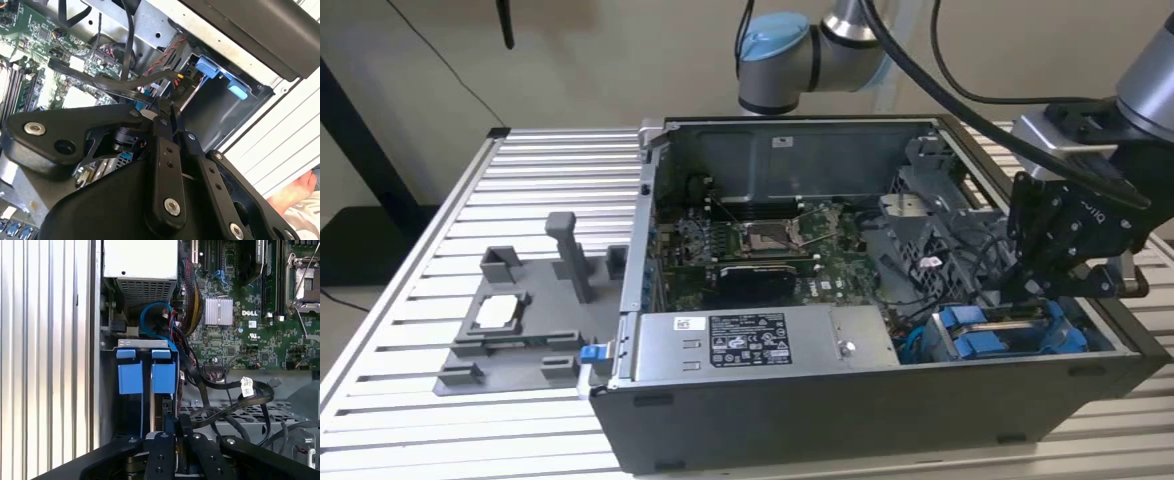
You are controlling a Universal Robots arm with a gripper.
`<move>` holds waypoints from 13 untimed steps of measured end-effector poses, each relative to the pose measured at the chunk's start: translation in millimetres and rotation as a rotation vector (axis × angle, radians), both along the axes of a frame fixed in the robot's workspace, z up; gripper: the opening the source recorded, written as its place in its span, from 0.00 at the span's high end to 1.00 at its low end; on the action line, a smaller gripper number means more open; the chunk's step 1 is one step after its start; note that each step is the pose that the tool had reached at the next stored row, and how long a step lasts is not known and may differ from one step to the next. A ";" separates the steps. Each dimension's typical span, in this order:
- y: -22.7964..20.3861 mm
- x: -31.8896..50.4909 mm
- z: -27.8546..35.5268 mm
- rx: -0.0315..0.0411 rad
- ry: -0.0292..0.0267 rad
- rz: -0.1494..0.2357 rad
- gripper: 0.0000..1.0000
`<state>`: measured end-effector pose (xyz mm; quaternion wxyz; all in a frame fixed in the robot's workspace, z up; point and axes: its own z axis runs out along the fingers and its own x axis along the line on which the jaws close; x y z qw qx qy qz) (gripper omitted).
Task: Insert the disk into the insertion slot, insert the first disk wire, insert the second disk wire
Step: 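Insert the second disk wire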
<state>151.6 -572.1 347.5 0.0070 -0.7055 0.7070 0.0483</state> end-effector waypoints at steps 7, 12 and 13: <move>-2.1 0.2 -3.6 0.0038 0.0028 -0.011 0.84; -2.7 0.2 -6.2 0.0058 0.0032 -0.021 0.84; -2.8 0.2 -6.6 0.0063 0.0033 -0.023 0.84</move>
